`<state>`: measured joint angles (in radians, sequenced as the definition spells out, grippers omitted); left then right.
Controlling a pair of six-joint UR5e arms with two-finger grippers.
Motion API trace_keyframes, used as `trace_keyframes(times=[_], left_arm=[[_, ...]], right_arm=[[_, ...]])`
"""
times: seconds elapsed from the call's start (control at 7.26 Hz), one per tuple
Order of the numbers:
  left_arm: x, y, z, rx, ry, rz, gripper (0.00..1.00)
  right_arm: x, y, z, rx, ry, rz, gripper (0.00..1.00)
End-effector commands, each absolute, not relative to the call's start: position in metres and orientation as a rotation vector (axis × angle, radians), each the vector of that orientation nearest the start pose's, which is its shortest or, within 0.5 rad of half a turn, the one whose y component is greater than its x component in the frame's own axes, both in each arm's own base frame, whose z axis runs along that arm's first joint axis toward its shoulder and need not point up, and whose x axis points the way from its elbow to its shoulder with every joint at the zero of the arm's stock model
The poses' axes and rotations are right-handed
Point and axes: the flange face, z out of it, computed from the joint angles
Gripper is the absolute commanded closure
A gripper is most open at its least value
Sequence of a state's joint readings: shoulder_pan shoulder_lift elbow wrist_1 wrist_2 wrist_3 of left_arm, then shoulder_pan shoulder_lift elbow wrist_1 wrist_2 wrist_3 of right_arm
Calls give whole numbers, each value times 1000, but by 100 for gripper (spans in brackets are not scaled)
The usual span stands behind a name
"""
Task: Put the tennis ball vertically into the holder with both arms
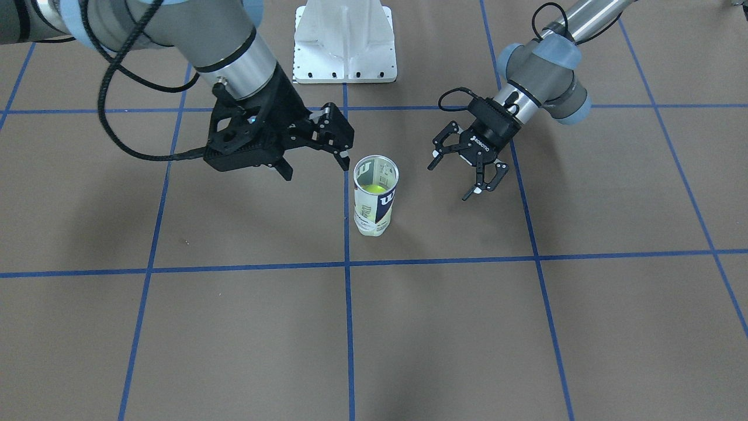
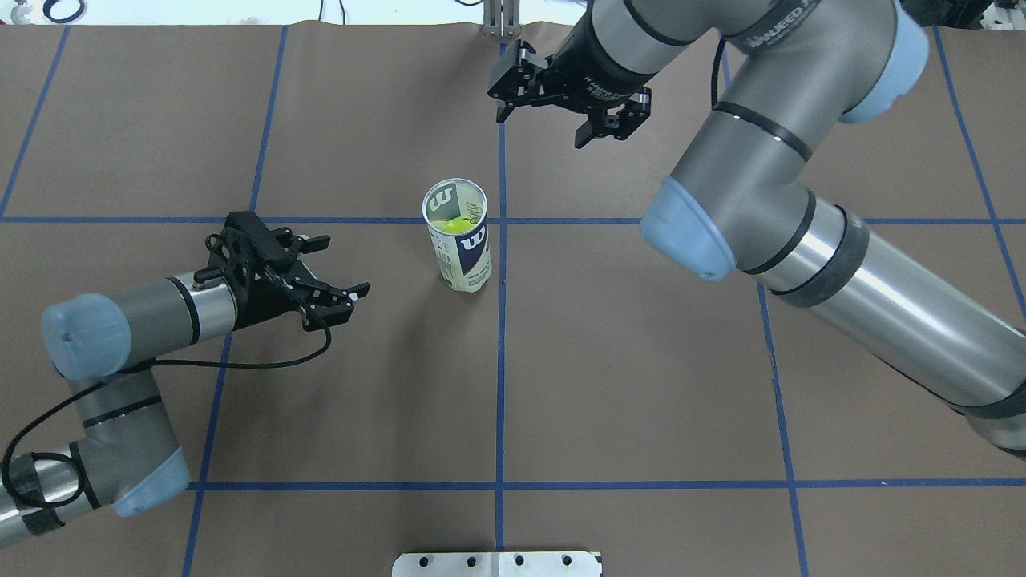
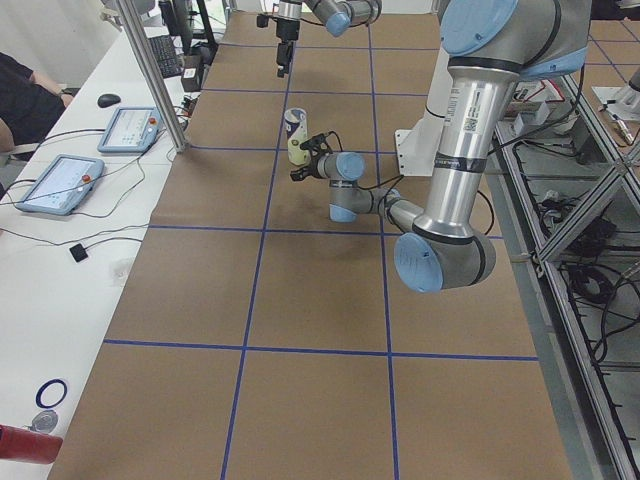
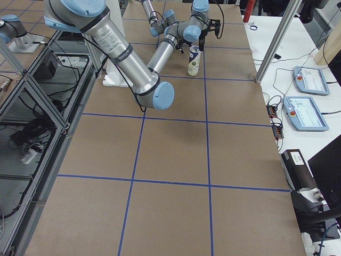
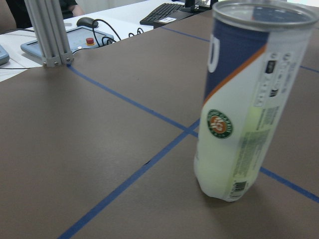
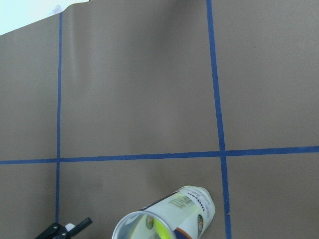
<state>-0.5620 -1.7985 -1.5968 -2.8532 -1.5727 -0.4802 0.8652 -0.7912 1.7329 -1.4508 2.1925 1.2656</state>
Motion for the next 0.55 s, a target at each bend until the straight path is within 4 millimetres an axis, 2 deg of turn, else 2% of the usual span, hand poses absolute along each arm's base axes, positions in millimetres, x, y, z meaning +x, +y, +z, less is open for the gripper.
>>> trace_keyframes(times=[0.0, 0.14, 0.28, 0.41], left_arm=[[348, -495, 397, 962, 933, 390, 1], [304, -531, 412, 806, 869, 349, 1], [248, -573, 411, 595, 870, 305, 1], [214, -606, 389, 425, 914, 301, 1]], right_arm=[[-273, -578, 142, 74, -1170, 179, 1], [-234, -592, 172, 80, -1160, 173, 1], [-204, -599, 213, 110, -1127, 145, 1], [-165, -604, 264, 149, -1086, 89, 1]])
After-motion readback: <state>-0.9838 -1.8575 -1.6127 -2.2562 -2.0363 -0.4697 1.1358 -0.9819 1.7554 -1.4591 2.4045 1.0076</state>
